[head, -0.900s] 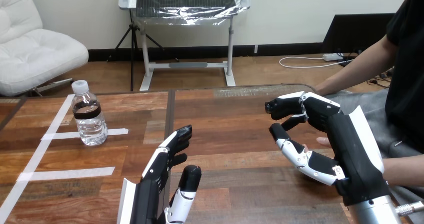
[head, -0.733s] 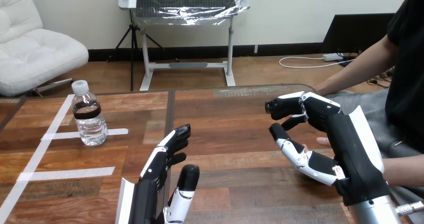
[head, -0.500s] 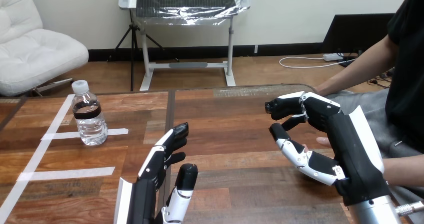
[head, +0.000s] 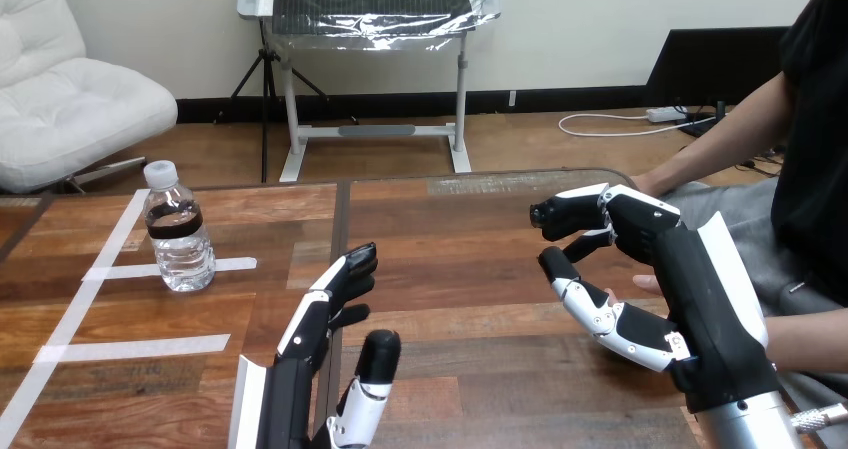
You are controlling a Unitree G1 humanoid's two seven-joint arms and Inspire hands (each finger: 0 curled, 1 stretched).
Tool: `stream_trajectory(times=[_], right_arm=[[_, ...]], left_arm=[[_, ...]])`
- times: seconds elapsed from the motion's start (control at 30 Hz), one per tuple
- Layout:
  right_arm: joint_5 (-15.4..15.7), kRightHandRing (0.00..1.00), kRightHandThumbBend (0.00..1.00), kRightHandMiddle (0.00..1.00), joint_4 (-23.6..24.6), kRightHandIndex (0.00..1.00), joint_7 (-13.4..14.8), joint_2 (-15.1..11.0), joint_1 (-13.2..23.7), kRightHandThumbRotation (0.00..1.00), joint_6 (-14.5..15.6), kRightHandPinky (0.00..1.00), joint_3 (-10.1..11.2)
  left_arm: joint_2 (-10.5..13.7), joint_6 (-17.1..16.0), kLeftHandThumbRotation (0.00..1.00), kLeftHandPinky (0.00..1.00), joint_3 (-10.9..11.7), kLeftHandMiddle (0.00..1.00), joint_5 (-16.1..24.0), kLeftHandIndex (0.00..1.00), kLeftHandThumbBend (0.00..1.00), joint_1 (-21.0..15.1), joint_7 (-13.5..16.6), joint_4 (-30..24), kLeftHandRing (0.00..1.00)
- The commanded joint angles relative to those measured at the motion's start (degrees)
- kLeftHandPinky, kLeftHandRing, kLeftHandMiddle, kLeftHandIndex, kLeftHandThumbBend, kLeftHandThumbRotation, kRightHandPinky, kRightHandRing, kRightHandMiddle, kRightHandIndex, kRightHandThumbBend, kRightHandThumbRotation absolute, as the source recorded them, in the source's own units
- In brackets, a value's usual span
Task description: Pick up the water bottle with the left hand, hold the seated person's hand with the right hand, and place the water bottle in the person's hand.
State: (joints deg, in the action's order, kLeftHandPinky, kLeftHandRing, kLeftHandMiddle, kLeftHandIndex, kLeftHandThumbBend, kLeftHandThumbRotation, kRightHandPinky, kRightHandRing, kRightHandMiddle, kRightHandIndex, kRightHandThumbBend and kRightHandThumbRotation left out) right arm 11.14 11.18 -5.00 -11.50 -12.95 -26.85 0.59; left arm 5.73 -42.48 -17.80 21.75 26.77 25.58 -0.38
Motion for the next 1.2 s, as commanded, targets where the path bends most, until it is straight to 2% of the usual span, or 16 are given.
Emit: stream_trajectory(times=[0.0,0.3,0.6,0.67,0.8,1.17], right_arm=[[-0.32,0.62,0.37,0.64,1.65,0.6,0.32,-0.2,3.22,0.0,-1.6,0.51,-0.07],[-0.49,0.61,0.37,0.64,2.02,0.6,0.12,-0.16,3.1,0.0,-1.04,0.5,-0.14],[-0.29,0.62,0.37,0.64,2.17,0.6,0.15,-0.11,3.06,0.0,-0.68,0.5,-0.18],[-0.34,0.62,0.37,0.65,2.17,0.6,0.13,-0.1,2.95,0.0,-0.68,0.51,-0.2],[-0.62,0.62,0.37,0.65,2.31,0.6,-0.05,-0.04,2.83,0.0,-0.36,0.51,-0.31],[-0.34,0.62,0.37,0.65,2.75,0.6,0.0,0.05,2.65,0.0,0.32,0.5,-0.45]], left_arm=[[-4.73,-1.09,0.89,0.76,2.4,0.83,0.91,0.83,0.5,-3.74,1.95,-3.31,0.82],[-4.35,0.27,0.9,0.79,5.91,0.85,2.18,0.84,0.53,-5.66,3.66,-4.97,0.84],[-3.2,1.69,0.89,0.79,11.68,0.86,7.68,0.85,0.49,-9.28,8.18,-6.03,0.85],[-3.31,3.11,0.89,0.79,13.28,0.86,9.94,0.85,0.48,-10.07,10.1,-6.38,0.85],[-3.19,6.65,0.89,0.8,15.81,0.86,12.52,0.86,0.48,-11.5,11.94,-7.32,0.85],[-0.52,11.51,0.87,0.86,20.64,0.91,14.36,0.9,0.47,-16.08,12.9,-7.39,0.9]])
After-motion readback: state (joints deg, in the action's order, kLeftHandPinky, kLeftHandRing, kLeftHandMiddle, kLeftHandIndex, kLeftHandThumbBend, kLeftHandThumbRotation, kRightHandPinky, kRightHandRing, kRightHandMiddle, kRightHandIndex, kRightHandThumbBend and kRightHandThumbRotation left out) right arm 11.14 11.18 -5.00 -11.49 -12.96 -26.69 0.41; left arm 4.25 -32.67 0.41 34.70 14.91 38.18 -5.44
